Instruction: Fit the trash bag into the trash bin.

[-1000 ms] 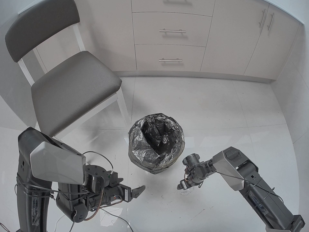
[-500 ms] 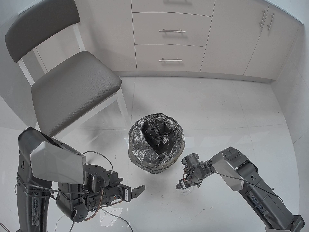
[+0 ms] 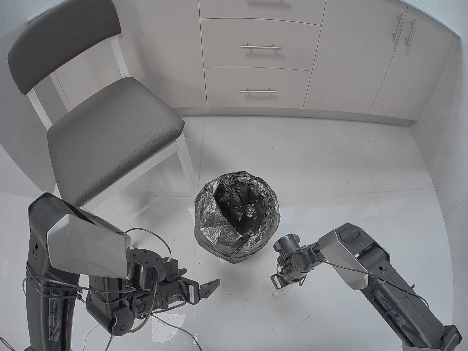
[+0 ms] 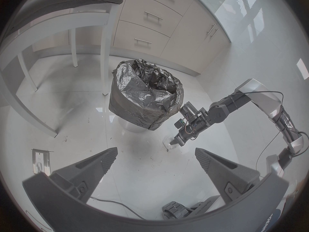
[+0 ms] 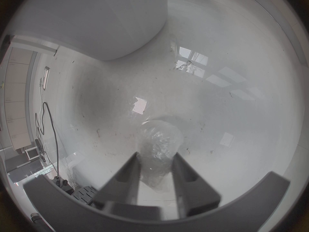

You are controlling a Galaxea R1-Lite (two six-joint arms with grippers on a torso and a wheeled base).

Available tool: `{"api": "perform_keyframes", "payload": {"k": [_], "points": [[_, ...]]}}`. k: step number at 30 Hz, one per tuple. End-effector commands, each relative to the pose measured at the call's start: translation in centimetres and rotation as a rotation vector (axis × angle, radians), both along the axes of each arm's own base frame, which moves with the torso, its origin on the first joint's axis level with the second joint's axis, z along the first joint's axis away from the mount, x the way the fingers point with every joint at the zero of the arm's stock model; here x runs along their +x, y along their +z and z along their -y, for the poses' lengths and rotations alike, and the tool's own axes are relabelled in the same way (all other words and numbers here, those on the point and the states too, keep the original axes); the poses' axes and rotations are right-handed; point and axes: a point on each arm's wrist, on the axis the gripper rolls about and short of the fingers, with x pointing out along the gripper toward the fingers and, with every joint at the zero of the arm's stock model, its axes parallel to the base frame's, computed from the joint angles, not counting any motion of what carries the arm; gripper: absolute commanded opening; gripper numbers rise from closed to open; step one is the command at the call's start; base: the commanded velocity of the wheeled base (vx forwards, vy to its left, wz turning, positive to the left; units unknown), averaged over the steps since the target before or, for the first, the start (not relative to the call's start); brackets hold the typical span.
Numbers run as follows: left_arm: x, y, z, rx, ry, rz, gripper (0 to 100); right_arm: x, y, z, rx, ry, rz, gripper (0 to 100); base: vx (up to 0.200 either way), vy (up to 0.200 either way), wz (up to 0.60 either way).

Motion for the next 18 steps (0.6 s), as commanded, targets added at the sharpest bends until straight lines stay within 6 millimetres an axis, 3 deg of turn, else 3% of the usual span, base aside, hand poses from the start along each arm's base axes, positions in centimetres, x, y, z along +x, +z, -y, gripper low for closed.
{"api": "perform_keyframes", "payload": {"k": [1,13,18], "points": [[0.0,0.0,0.0,-0.005,0.005,-0.003,100,0.0,0.0,-0.1,0.001,0.001,0.002,0,0.0,0.0,0.0],[0.1,0.3,0.0,-0.028,0.016,-0.009,100,-0.5,-0.2,0.8,-0.091,-0.039,-0.043,0,0.0,0.0,0.0],[-0.1,0.7,0.0,-0.035,0.016,-0.003,100,-2.5,-0.6,2.1,-0.236,-0.07,-0.234,0,0.0,0.0,0.0]]}}
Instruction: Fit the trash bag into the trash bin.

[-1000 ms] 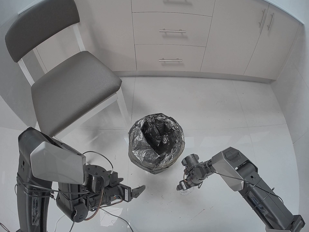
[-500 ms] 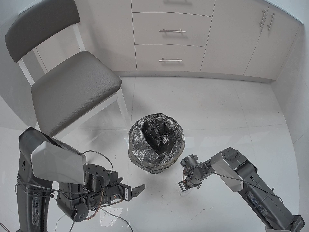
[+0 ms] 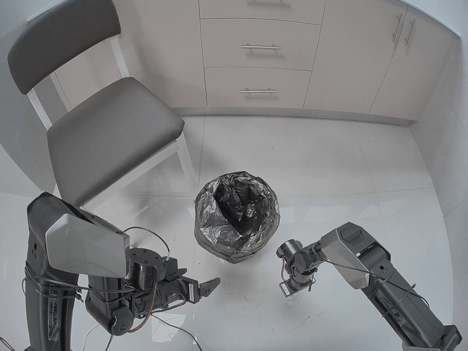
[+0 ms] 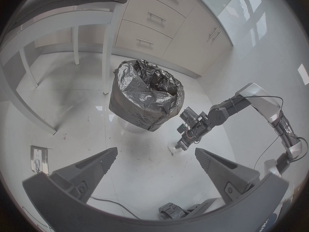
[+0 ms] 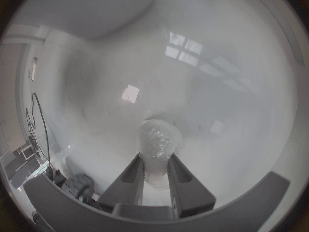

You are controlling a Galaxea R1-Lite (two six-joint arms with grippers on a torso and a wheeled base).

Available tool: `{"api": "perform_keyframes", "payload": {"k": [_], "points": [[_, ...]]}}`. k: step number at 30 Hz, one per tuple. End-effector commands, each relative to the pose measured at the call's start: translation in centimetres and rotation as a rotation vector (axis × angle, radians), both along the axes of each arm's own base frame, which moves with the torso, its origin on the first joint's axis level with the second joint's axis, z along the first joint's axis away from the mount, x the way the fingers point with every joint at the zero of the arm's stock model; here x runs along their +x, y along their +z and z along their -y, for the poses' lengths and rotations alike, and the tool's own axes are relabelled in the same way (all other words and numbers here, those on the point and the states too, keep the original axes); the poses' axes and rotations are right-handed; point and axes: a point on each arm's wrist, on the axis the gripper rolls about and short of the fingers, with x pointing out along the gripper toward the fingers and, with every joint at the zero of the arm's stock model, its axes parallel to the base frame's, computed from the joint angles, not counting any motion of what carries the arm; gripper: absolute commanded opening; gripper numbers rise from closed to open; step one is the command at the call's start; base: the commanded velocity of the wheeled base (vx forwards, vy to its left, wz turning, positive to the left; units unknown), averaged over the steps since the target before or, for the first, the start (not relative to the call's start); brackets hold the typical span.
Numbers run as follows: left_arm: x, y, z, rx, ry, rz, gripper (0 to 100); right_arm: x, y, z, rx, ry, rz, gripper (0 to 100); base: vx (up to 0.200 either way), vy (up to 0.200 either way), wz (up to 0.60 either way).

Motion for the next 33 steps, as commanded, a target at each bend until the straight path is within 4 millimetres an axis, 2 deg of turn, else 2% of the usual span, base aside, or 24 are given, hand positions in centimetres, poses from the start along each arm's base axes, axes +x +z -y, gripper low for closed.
{"api": "perform_keyframes", "payload": {"k": [1,2,5,7,8,10,12,13,16,17,18,22,23,26,27,28,29,30,31,33], "points": [[-0.2,0.7,0.1,-0.01,-0.005,0.016,100,-1.8,-0.2,1.3,-0.116,-0.028,-0.182,0,0.0,0.0,0.0],[-0.3,1.1,0.2,-0.011,-0.011,0.029,100,-2.4,-0.1,2.4,-0.157,-0.045,-0.265,0,0.0,0.0,0.0],[-0.7,1.9,0.4,-0.01,-0.008,0.055,100,-0.8,3.5,2.6,-0.171,-0.067,-0.188,0,0.0,0.0,0.0],[-0.7,2.1,0.5,-0.006,0.0,0.065,100,-0.3,4.6,2.9,-0.178,-0.077,-0.161,0,0.0,0.0,0.0],[-0.7,2.4,0.6,-0.005,0.014,0.079,100,0.7,7.4,3.1,-0.168,-0.09,-0.106,0,0.0,0.0,0.0],[-0.7,2.8,0.5,-0.012,0.019,0.087,100,1.4,10.5,3.0,-0.148,-0.097,-0.053,0,0.0,0.0,0.0],[-0.7,3.0,0.5,-0.012,0.019,0.094,100,1.7,12.8,2.9,-0.136,-0.098,-0.02,0,0.0,0.0,0.0],[-0.7,3.1,0.5,-0.013,0.02,0.097,100,1.9,14.9,2.9,-0.125,-0.097,0.009,0,0.0,0.0,0.0],[-0.8,3.2,0.6,-0.014,0.019,0.102,100,2.0,19.3,2.7,-0.099,-0.09,0.081,0,0.0,0.0,0.0],[-0.8,3.2,0.6,-0.014,0.019,0.102,100,2.0,19.3,2.7,-0.099,-0.09,0.081,0,0.0,0.0,0.0],[-0.8,3.2,0.6,-0.008,0.022,0.106,100,1.9,22.6,2.5,-0.076,-0.071,0.143,0,0.0,0.0,0.0],[-0.8,3.2,0.7,0.013,0.023,0.117,100,1.0,27.9,1.8,-0.052,-0.06,0.239,0,0.0,0.0,0.0],[-0.8,3.1,0.7,0.019,0.02,0.119,100,0.3,30.0,1.1,-0.046,-0.047,0.283,0,0.0,0.0,0.0],[-0.8,3.1,0.7,0.018,0.021,0.121,100,-1.2,33.6,-0.2,-0.01,-0.017,0.358,0,0.0,0.0,0.0],[-0.8,3.1,0.6,0.018,0.023,0.121,100,-2.0,34.7,-1.2,0.006,0.007,0.381,0,0.0,0.0,0.0],[-0.8,3.1,0.6,0.018,0.023,0.121,100,-2.0,34.7,-1.2,0.006,0.007,0.381,0,0.0,0.0,0.0],[-0.7,3.1,0.6,0.018,0.025,0.121,100,-3.3,36.1,-2.9,0.03,0.046,0.412,0,0.0,0.0,0.0],[-0.7,3.1,0.6,0.018,0.025,0.121,100,-3.5,36.2,-3.2,0.035,0.052,0.416,0,0.0,0.0,0.0],[-0.7,3.1,0.6,0.016,0.025,0.121,100,-4.8,36.8,-5.3,0.059,0.097,0.439,0,0.0,0.0,0.0],[-0.6,3.1,0.6,0.014,0.029,0.123,100,-6.0,37.0,-7.9,0.09,0.143,0.477,0,0.0,0.0,0.0]]}}
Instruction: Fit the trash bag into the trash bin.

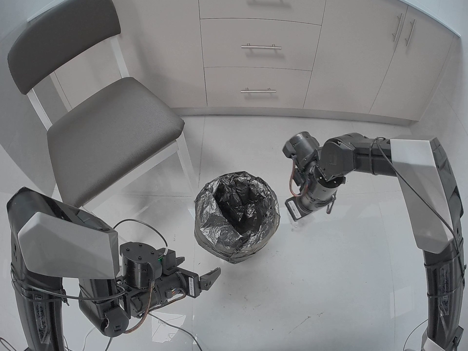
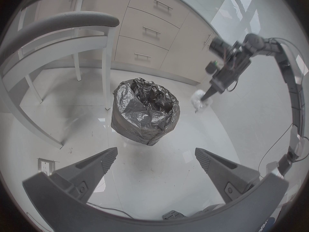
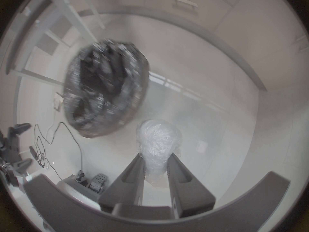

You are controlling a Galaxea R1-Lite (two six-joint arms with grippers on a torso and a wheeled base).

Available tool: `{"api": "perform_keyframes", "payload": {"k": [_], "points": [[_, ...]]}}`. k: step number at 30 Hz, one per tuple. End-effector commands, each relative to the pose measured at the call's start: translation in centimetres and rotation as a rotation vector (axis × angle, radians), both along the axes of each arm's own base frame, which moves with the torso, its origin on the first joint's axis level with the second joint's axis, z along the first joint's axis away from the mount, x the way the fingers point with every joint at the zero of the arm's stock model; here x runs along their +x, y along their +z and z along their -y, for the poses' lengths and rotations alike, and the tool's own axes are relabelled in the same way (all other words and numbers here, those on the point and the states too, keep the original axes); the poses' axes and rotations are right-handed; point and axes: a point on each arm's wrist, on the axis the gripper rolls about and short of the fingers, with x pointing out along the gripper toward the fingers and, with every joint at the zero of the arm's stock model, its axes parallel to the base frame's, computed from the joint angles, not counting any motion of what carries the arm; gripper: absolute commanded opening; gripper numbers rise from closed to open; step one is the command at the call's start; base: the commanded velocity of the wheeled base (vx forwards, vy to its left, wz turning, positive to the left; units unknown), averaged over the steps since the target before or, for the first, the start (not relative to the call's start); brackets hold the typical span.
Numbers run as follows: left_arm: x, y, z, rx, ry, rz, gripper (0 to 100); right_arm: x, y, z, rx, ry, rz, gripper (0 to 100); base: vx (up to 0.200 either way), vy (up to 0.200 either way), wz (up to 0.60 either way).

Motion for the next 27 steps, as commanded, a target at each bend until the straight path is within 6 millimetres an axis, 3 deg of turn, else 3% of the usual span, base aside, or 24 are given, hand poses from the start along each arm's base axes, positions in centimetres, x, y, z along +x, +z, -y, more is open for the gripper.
{"api": "perform_keyframes", "payload": {"k": [1,6,27], "points": [[0.2,0.1,-0.1,-0.003,0.006,0.007,100,-4.8,5.2,-6.5,0.093,0.148,0.17,0,0.0,0.0,0.0],[0.2,0.1,-0.1,-0.002,0.007,0.009,100,-4.5,2.2,-9.8,0.071,0.188,0.245,0,0.0,0.0,0.0],[0.2,-0.1,-0.1,0.002,0.008,0.003,100,-3.5,-2.5,-11.0,0.027,0.185,0.213,0,0.2,0.0,0.0]]}}
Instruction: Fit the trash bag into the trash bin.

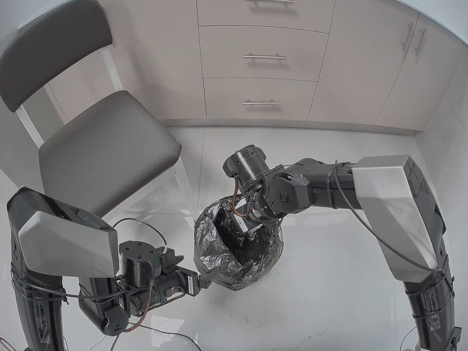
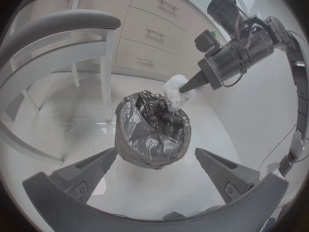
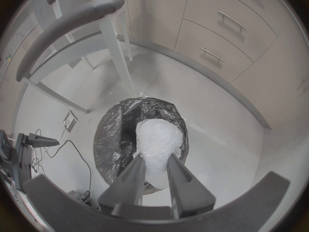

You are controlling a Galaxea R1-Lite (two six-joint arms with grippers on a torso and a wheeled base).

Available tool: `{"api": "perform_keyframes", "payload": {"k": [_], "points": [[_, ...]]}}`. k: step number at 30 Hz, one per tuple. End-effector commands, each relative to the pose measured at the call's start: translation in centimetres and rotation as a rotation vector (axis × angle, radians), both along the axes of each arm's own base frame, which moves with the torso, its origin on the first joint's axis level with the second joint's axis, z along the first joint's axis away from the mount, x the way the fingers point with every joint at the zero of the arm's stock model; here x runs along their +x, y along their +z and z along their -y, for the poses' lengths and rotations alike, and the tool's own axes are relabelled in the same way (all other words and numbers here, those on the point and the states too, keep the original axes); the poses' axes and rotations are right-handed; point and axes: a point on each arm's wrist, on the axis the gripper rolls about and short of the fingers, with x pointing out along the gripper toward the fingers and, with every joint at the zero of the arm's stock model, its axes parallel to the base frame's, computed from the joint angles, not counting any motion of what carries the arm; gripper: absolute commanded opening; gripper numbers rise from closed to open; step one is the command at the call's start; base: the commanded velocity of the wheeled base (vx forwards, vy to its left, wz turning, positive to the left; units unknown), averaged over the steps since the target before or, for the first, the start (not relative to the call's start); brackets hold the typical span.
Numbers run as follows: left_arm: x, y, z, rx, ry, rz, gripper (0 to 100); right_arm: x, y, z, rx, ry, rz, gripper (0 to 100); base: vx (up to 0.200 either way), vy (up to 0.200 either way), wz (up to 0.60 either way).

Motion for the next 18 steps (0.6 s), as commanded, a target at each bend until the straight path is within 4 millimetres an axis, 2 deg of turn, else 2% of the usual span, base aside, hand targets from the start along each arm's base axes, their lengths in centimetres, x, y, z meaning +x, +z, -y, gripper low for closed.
{"api": "perform_keyframes", "payload": {"k": [1,7,18], "points": [[0.0,-0.1,0.0,0.002,-0.001,-0.003,100,0.2,-1.9,-0.2,-0.026,0.002,-0.031,0,0.0,0.0,0.0],[0.1,-0.2,0.0,0.002,0.002,-0.002,100,0.3,-4.0,-0.7,-0.051,0.009,-0.06,0,0.0,0.0,0.0],[0.4,-0.4,-0.2,0.001,0.015,-0.005,100,-1.0,-5.3,-2.2,-0.076,0.048,-0.087,0,0.0,0.0,0.0]]}}
